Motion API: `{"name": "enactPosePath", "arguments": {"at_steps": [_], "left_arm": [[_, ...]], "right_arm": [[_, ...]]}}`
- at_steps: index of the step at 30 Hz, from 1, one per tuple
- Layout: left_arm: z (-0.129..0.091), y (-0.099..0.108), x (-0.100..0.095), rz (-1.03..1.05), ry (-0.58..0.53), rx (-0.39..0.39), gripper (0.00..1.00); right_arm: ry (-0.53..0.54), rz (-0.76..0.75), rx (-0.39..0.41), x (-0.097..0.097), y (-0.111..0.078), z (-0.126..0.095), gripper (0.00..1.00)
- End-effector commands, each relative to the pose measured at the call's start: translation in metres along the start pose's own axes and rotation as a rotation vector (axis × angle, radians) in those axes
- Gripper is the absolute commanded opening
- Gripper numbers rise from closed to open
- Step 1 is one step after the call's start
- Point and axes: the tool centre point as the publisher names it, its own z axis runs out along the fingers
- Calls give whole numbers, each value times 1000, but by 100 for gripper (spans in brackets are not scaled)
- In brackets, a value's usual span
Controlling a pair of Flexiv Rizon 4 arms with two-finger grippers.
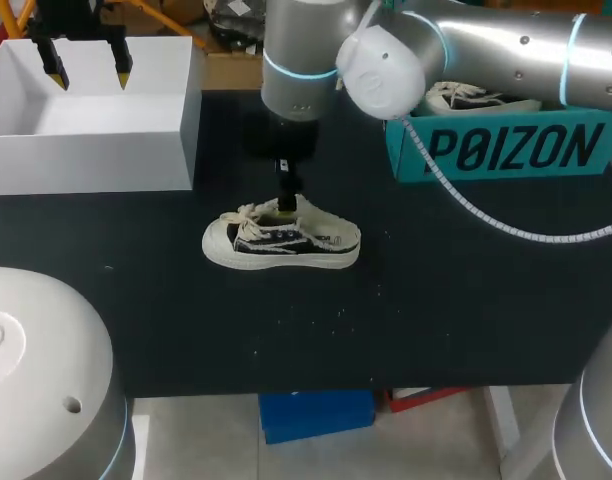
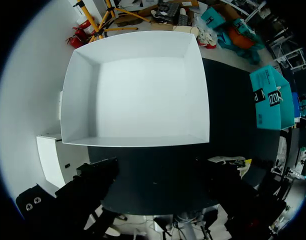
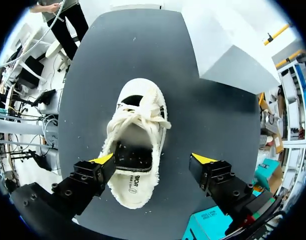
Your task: Take the shoe out of the shoebox, open the shoe tongue, remove and reinsert the insole, then place the shoe into the shoebox
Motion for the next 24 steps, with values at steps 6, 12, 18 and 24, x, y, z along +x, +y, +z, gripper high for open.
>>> {"name": "enactPosePath", "arguments": {"at_steps": [6,12,18,24], "left_arm": [[0,0,0,0,0,0,100],[0,0,0,0,0,0,100],[0,0,0,0,0,0,100],[0,0,0,0,0,0,100]], "right_arm": [[16,-100,-342,14,-67,-17,100],[45,-122,-405,16,-81,-20,100],[45,-122,-405,16,-81,-20,100],[45,-122,-405,16,-81,-20,100]]}}
